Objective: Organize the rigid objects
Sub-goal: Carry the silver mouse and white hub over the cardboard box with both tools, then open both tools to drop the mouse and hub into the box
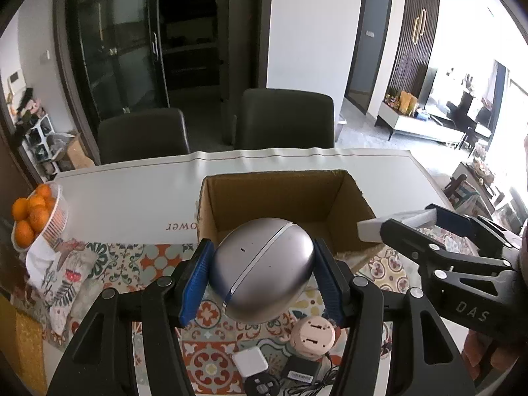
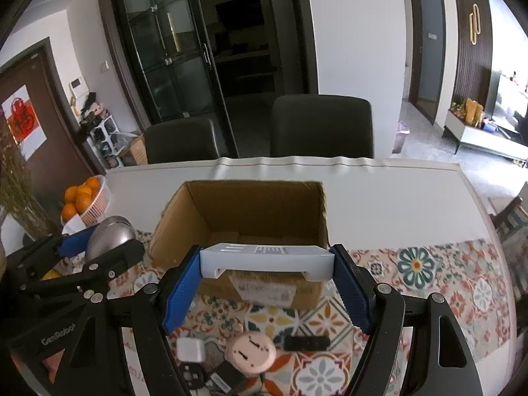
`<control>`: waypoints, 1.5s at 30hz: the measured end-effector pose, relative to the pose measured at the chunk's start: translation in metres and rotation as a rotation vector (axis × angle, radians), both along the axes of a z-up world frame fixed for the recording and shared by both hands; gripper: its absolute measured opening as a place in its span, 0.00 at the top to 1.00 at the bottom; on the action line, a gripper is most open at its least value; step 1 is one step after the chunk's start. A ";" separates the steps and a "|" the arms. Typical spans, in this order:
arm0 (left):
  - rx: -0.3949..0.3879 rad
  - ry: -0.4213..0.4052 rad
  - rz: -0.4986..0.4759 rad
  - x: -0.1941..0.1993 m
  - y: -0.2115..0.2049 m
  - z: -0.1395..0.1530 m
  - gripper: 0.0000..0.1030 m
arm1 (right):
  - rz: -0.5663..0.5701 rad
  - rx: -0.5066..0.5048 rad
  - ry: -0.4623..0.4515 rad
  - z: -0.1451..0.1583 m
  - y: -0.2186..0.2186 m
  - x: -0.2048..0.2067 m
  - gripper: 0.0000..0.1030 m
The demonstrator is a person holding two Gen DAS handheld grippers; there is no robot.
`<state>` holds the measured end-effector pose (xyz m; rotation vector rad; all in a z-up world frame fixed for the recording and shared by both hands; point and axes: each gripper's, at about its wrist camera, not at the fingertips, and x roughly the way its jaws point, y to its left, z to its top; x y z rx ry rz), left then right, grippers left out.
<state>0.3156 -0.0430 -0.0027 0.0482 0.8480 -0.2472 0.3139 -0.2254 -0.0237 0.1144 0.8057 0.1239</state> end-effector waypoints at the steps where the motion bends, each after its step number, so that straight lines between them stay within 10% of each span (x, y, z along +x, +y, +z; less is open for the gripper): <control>1: -0.004 0.011 -0.001 0.006 0.000 0.001 0.43 | -0.002 0.002 0.007 0.000 -0.001 0.006 0.26; 12: 0.039 0.100 -0.011 0.067 -0.010 -0.005 0.42 | -0.006 -0.005 0.089 -0.004 -0.005 0.063 0.26; 18: 0.109 0.043 0.043 0.077 -0.006 -0.003 0.22 | 0.000 -0.030 0.106 -0.007 -0.001 0.075 0.26; 45: 0.177 -0.025 0.200 0.016 0.039 -0.007 0.07 | 0.007 -0.095 0.110 -0.011 0.026 0.038 0.17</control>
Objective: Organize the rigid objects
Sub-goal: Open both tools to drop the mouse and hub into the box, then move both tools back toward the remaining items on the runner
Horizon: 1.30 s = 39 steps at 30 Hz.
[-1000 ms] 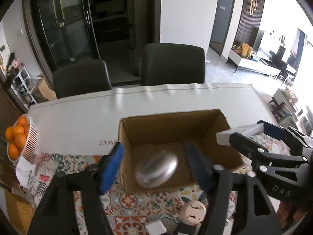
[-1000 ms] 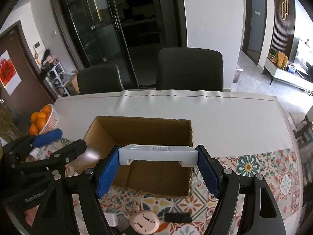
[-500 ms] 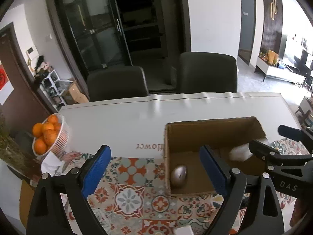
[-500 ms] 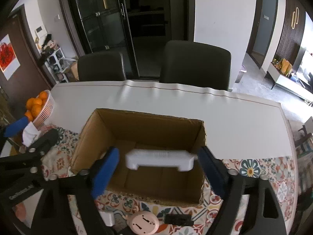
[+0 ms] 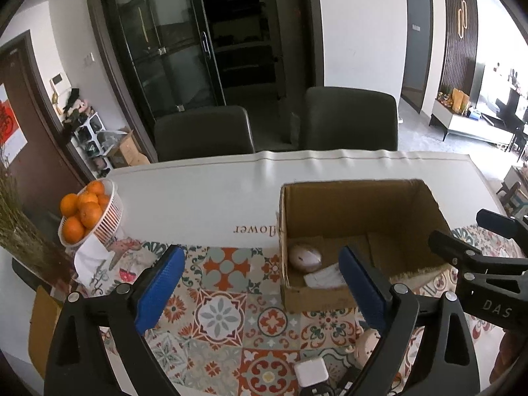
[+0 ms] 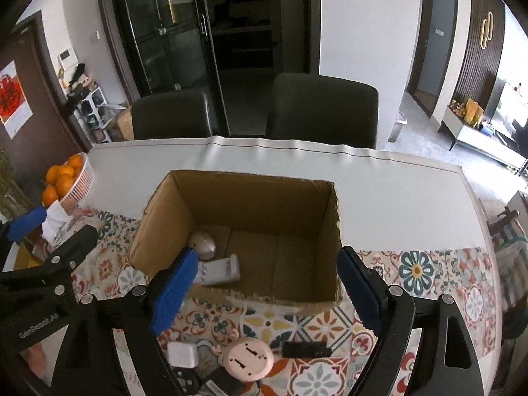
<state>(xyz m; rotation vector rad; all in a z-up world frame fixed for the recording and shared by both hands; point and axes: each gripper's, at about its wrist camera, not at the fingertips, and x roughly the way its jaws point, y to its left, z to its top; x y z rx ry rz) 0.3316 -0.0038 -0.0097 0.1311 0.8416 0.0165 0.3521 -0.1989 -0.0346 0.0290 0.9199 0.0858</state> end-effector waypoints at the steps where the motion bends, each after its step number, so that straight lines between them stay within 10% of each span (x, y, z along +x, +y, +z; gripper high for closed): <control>1: -0.001 0.004 -0.003 -0.003 0.000 -0.001 0.07 | -0.001 0.005 0.000 -0.001 0.000 -0.004 0.17; 39: -0.032 0.272 0.036 -0.085 0.030 -0.117 0.07 | 0.044 0.077 0.294 -0.130 0.027 -0.076 0.13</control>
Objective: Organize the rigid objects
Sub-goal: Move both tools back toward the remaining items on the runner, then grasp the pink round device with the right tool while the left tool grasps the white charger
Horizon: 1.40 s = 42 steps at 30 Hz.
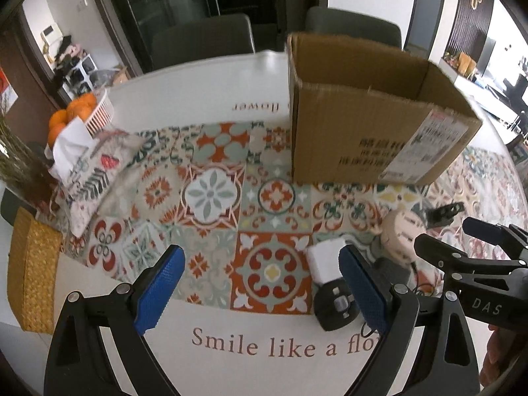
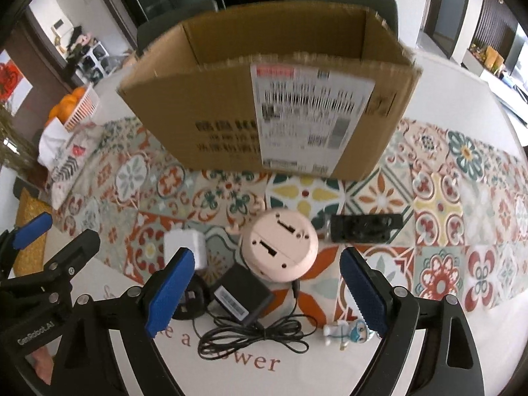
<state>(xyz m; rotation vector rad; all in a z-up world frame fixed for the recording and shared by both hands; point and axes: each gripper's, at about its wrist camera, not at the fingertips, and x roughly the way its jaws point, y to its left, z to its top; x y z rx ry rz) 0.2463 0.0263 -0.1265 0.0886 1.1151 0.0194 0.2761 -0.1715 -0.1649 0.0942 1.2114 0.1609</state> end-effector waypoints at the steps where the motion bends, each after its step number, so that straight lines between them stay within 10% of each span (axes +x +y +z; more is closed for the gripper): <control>1: 0.000 0.012 0.003 0.000 0.001 -0.004 0.07 | 0.002 -0.002 0.012 -0.005 0.001 0.001 0.13; 26: 0.011 0.175 0.051 0.018 0.008 -0.070 0.08 | 0.006 -0.018 0.163 -0.082 0.008 0.043 0.13; 42: -0.007 0.203 0.021 0.021 -0.003 -0.074 0.08 | -0.012 0.018 0.109 -0.069 -0.024 0.039 0.27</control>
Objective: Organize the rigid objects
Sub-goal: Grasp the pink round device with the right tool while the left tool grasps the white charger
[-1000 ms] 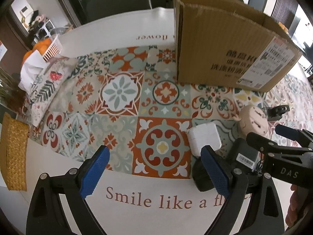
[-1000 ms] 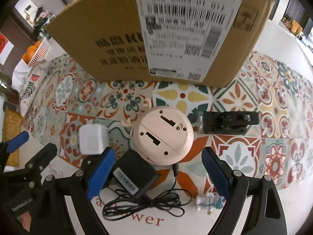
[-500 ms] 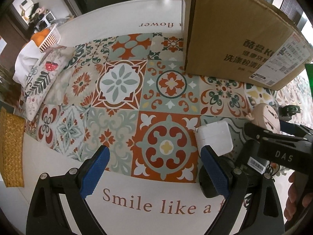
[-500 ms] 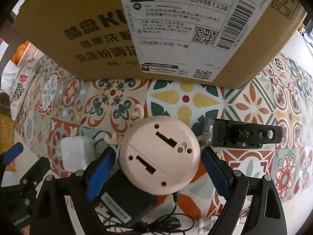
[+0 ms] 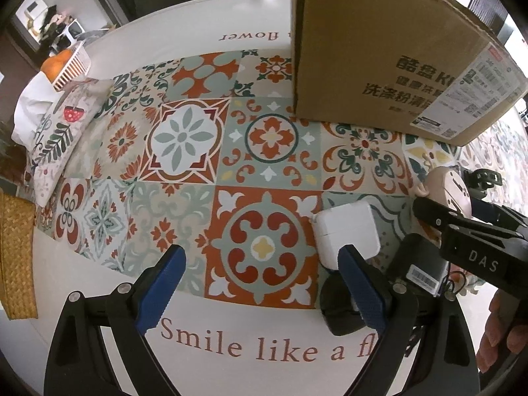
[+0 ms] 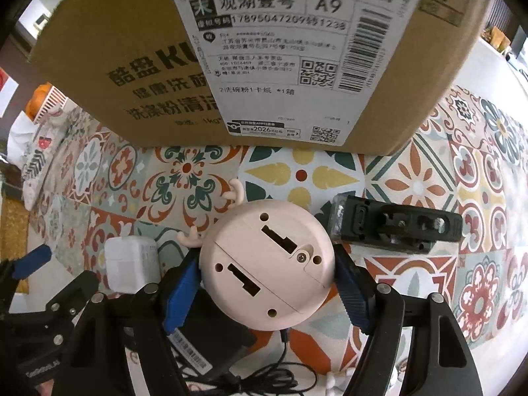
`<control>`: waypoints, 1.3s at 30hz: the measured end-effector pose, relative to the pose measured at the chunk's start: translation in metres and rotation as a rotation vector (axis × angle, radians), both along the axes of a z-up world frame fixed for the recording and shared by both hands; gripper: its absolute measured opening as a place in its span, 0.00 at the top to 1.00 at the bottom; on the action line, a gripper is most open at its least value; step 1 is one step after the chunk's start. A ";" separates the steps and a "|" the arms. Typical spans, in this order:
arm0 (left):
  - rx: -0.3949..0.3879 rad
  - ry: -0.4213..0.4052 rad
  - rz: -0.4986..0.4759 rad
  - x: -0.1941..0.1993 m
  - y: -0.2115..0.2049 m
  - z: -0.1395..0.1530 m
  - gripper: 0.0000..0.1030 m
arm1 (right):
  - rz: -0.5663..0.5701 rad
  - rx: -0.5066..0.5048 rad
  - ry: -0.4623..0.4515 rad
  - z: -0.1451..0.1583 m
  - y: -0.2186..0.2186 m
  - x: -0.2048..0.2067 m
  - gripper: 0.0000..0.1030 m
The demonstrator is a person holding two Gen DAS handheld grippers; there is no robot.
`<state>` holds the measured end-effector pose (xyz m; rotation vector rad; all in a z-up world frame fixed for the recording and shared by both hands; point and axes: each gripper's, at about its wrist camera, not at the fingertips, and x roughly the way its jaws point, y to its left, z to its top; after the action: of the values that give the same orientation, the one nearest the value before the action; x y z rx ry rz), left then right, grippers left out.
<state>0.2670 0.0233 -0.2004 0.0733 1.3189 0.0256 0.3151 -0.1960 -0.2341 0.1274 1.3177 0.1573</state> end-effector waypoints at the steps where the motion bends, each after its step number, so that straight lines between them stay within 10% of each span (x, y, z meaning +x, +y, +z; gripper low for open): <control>1: -0.005 0.000 -0.003 0.000 -0.002 0.001 0.08 | -0.002 0.004 -0.001 0.003 -0.004 -0.004 0.27; 20: -0.117 0.061 -0.012 0.015 -0.042 -0.030 0.30 | -0.033 0.000 -0.024 0.023 -0.042 -0.033 0.27; 29: -0.113 0.063 -0.006 0.019 -0.050 -0.041 0.55 | -0.027 -0.017 -0.022 0.019 -0.027 -0.027 0.27; 39: -0.133 -0.002 -0.043 0.013 -0.046 -0.033 0.56 | -0.019 -0.037 -0.048 0.021 -0.008 -0.029 0.27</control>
<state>0.2800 -0.0230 -0.2338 -0.0112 1.3138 -0.0984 0.2858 -0.2040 -0.2130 0.1045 1.2704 0.1191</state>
